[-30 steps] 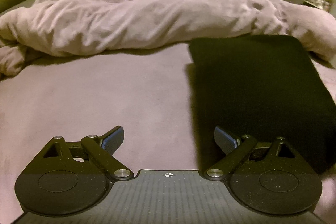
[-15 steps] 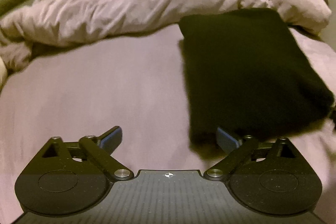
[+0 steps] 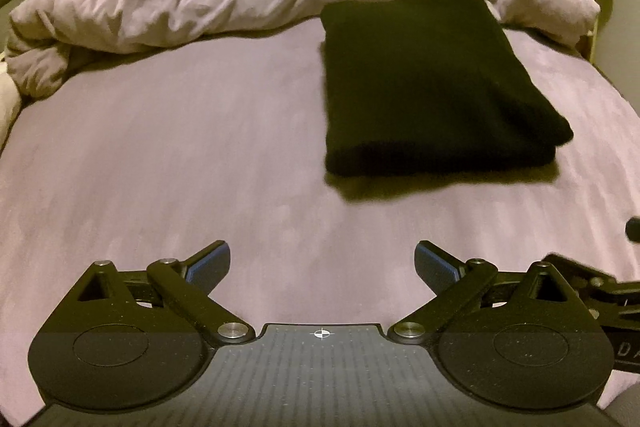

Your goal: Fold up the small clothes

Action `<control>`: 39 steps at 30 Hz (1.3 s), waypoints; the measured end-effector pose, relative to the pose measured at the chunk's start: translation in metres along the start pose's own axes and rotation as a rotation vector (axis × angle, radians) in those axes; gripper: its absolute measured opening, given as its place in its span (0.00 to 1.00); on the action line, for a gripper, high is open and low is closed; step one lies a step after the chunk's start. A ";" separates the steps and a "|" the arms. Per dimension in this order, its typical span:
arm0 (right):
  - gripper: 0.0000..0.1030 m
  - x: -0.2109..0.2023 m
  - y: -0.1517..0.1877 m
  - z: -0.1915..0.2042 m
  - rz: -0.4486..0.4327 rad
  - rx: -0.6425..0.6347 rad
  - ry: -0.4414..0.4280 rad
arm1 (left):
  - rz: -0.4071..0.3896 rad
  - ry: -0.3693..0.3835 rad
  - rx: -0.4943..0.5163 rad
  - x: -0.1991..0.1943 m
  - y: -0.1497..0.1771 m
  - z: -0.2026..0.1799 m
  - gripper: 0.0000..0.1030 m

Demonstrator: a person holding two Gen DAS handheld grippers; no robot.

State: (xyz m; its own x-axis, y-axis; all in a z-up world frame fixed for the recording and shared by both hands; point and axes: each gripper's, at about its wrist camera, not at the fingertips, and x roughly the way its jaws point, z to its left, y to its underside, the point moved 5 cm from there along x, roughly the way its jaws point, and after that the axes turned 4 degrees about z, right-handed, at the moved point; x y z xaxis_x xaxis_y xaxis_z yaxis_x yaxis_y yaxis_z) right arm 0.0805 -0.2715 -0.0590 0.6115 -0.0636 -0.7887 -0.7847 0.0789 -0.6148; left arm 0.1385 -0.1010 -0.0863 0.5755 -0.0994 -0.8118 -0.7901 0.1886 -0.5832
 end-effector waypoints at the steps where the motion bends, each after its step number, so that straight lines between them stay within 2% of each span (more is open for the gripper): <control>1: 0.96 -0.002 0.001 0.000 -0.002 -0.006 -0.001 | 0.002 -0.003 0.005 -0.002 0.003 -0.001 0.98; 10: 0.96 -0.011 0.005 0.005 0.016 -0.015 0.007 | 0.012 -0.022 0.014 -0.014 0.017 -0.002 0.99; 22: 0.96 -0.009 0.004 0.011 0.033 -0.010 -0.001 | 0.006 -0.044 -0.002 -0.022 0.015 0.004 0.99; 39: 0.96 -0.007 0.004 0.011 0.042 -0.007 0.011 | 0.019 -0.028 -0.022 -0.021 0.016 0.009 0.99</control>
State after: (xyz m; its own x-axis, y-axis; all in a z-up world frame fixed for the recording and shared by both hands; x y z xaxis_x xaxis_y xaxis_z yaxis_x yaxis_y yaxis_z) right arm 0.0746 -0.2598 -0.0561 0.5769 -0.0715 -0.8137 -0.8104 0.0743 -0.5811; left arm 0.1156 -0.0867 -0.0789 0.5655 -0.0682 -0.8219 -0.8055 0.1688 -0.5681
